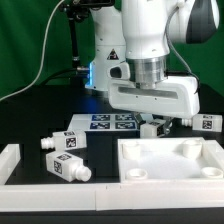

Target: Assemble one leg

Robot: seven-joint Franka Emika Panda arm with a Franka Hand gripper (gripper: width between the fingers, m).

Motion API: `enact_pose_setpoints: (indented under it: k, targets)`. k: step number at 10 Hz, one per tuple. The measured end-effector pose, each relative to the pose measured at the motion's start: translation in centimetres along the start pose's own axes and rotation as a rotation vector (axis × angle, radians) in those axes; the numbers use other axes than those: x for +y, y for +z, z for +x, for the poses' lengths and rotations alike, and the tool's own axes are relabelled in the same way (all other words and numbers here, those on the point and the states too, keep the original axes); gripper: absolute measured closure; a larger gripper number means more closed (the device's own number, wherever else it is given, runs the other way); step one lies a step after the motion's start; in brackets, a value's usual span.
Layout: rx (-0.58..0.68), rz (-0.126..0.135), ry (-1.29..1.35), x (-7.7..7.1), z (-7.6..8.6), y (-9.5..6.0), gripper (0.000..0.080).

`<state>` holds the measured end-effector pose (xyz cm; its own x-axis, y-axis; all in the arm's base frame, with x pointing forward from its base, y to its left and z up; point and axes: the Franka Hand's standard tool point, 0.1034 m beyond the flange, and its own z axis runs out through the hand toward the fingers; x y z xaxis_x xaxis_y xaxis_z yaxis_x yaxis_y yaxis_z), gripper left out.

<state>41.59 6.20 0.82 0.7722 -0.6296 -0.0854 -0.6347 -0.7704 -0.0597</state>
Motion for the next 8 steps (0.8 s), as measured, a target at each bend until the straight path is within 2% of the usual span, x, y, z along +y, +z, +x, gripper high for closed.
enact_pose_setpoints:
  k: [1, 2, 3, 5, 6, 8]
  targets:
    - [-0.053, -0.001, 0.01, -0.3, -0.1, -0.2, 0.0191]
    - [-0.095, 0.009, 0.01, -0.3, 0.8, -0.9, 0.0191]
    - [-0.134, 0.024, 0.032, -0.5, 2.0, -1.6, 0.0158]
    - [-0.343, 0.055, 0.075, -0.7, 3.9, -3.0, 0.0152]
    - [-0.421, 0.061, 0.096, -0.8, 4.8, -3.0, 0.0151]
    - [-0.628, 0.056, 0.134, 0.4, 4.5, -2.5, 0.0151]
